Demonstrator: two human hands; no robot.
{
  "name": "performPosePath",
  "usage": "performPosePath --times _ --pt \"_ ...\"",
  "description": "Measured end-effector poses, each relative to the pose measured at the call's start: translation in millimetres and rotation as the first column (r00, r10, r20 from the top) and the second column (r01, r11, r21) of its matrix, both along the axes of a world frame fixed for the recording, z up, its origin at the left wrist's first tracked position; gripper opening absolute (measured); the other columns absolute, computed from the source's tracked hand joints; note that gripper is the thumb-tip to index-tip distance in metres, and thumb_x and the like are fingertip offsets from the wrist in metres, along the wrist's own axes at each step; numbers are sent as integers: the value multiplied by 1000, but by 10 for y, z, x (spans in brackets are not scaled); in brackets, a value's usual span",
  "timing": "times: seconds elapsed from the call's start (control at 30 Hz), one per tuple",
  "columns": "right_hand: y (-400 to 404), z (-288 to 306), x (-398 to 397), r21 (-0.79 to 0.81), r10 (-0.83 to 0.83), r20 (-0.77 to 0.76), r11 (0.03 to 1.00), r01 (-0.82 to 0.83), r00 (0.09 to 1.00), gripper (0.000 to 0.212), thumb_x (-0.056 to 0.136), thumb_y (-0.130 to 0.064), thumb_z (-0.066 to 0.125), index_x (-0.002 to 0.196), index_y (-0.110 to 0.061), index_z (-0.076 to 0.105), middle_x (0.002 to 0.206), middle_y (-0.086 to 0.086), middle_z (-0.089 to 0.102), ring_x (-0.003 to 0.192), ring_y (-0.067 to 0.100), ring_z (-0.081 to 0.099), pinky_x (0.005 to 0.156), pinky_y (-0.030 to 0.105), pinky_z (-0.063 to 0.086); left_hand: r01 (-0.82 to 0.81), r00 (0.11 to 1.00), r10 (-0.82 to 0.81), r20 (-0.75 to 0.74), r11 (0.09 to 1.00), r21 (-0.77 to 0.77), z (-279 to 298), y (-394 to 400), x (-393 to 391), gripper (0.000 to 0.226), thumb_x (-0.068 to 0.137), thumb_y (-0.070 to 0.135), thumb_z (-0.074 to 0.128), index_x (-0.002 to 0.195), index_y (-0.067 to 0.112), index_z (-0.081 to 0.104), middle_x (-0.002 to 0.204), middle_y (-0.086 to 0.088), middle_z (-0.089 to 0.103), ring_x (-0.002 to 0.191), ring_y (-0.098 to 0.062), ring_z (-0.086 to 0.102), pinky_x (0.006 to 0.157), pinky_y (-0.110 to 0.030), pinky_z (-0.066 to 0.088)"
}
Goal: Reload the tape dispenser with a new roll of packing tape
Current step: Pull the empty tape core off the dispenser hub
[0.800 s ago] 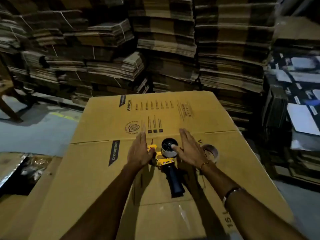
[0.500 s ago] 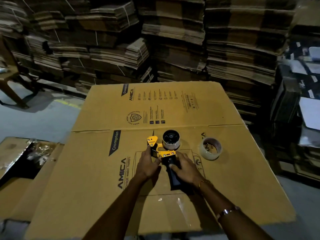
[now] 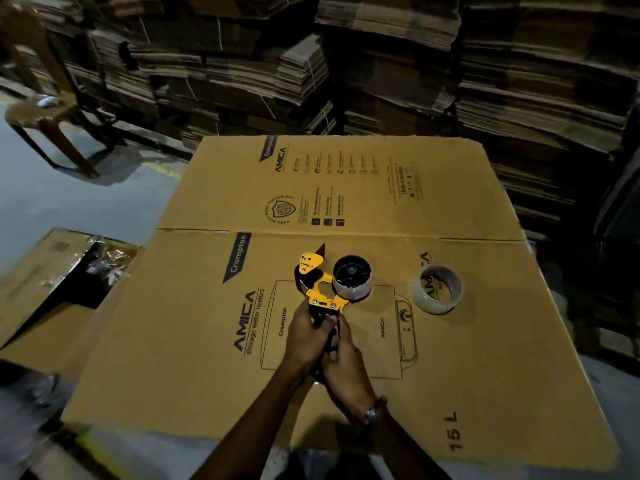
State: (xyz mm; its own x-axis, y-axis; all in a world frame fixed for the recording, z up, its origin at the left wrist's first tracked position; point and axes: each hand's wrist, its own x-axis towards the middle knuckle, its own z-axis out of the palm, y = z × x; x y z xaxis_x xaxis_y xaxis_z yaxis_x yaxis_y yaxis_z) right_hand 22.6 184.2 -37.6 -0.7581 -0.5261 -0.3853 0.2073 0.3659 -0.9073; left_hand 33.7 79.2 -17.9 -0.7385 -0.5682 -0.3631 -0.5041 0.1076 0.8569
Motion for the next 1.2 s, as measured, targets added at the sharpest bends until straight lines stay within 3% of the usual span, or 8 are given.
performPosePath --times 0.23,0.37,0.47,0.57,0.67,0.87,0.97,1.2 --pt "-128 -61 143 5 58 99 998 -59 993 73 101 -12 53 148 -56 21 101 -10 67 87 22 73 80 41 62 110 982 -86 167 984 -139 -34 -334 47 30 91 26 66 118 20 56 112 -5 69 102 -25 66 90 -47 54" --pt "-40 -75 41 6 102 22 995 -102 995 37 101 -19 54 133 -38 53 94 -4 70 80 17 71 81 42 58 246 946 -197 258 954 -174 -41 -587 80 41 95 20 63 134 17 50 122 -12 68 110 -32 64 94 -43 52" --pt "95 -56 -65 48 10 -5 999 -10 1000 24 100 -18 55 118 -31 66 90 4 70 81 24 70 83 50 59 320 927 -295 230 944 -79 -1 -813 182 46 97 10 58 141 17 46 132 -13 62 119 -30 58 94 -36 48" --pt "251 -19 -133 118 -108 -109 986 121 988 16 100 -16 56 99 -24 69 83 2 71 81 26 68 81 50 57 426 882 -425 201 904 41 90 -1037 359 47 98 8 56 142 20 45 115 -4 65 100 -17 61 76 -22 47" --pt "356 32 -160 141 -191 -235 963 228 953 15 100 -10 55 99 -22 65 93 -3 68 92 23 66 74 33 54 498 840 -501 208 864 71 66 -1191 492 50 96 9 60 142 21 44 102 7 62 104 -21 59 86 -30 48" --pt "526 151 -86 116 34 -108 993 -22 994 69 94 -3 64 153 -24 34 147 -9 40 135 8 41 98 13 36 598 776 -605 180 796 97 15 -1143 626 57 96 8 59 147 25 40 121 -3 63 119 -22 55 99 -32 47" --pt "573 183 -102 166 203 -85 968 -187 975 86 90 -6 70 159 -27 22 157 -8 33 143 7 30 111 25 29 628 759 -621 195 777 30 -29 -1115 594 56 95 17 62 146 27 42 126 -6 63 120 -25 56 106 -46 44" --pt "608 124 -115 184 210 -136 966 -184 968 105 78 -35 85 158 -41 17 157 -13 37 139 7 39 108 29 35 651 759 -617 206 717 -250 -23 -1026 590 58 91 28 67 144 19 45 134 -9 49 123 -26 50 104 -46 44"
